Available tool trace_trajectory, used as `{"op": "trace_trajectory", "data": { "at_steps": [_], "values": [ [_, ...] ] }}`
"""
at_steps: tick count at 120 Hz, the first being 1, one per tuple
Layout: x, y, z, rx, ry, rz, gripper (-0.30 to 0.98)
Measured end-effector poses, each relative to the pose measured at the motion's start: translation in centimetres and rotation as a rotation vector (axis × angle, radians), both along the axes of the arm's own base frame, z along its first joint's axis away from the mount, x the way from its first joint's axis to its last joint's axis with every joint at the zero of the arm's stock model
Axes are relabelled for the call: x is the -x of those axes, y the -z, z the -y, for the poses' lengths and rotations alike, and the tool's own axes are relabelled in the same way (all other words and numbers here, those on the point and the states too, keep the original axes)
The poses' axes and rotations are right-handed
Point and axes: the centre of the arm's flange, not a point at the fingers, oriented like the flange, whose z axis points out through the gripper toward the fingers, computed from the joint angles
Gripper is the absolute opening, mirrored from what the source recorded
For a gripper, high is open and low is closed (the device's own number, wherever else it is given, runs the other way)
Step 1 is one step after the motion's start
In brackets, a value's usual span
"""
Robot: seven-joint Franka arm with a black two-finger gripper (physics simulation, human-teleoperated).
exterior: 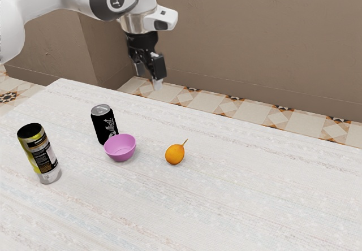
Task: Place the pear in the bowl.
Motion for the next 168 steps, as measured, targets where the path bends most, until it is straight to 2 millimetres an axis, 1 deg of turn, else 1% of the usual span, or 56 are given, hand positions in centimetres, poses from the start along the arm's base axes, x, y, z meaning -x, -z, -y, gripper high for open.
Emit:
{"op": "trace_trajectory", "data": {
  "at_steps": [10,17,21,31,35,39,45,56,61,75,92,105,110,119,130,146,168],
  "values": [
    [-0.1,0.6,0.3,-0.015,0.024,-0.008,0.69],
    [-0.2,2.2,0.8,-0.024,0.046,-0.037,0.69],
    [0.0,3.1,1.8,-0.028,0.068,-0.055,0.69],
    [1.1,4.3,5.9,-0.034,0.156,-0.077,0.69],
    [1.2,5.6,6.8,-0.035,0.176,-0.102,0.69],
    [1.1,7.1,7.0,-0.036,0.185,-0.13,0.68],
    [0.8,8.8,6.7,-0.035,0.187,-0.162,0.69],
    [0.1,11.3,6.1,-0.032,0.189,-0.206,0.69],
    [-0.2,13.0,5.8,-0.027,0.188,-0.237,0.69],
    [-1.6,16.8,3.6,0.019,0.151,-0.291,0.69],
    [-2.8,20.1,2.6,0.057,0.119,-0.287,0.69],
    [-4.3,23.7,1.5,0.076,0.079,-0.278,0.69],
    [-4.8,24.8,0.9,0.079,0.062,-0.269,0.69],
    [-5.5,25.9,0.3,0.086,0.037,-0.241,0.69],
    [-6.4,26.7,-0.7,0.093,0.005,-0.201,0.69],
    [-7.3,28.5,-1.2,0.125,-0.033,-0.175,0.69],
    [-8.1,29.7,-2.8,0.143,-0.079,-0.15,0.69]
  ]
}}
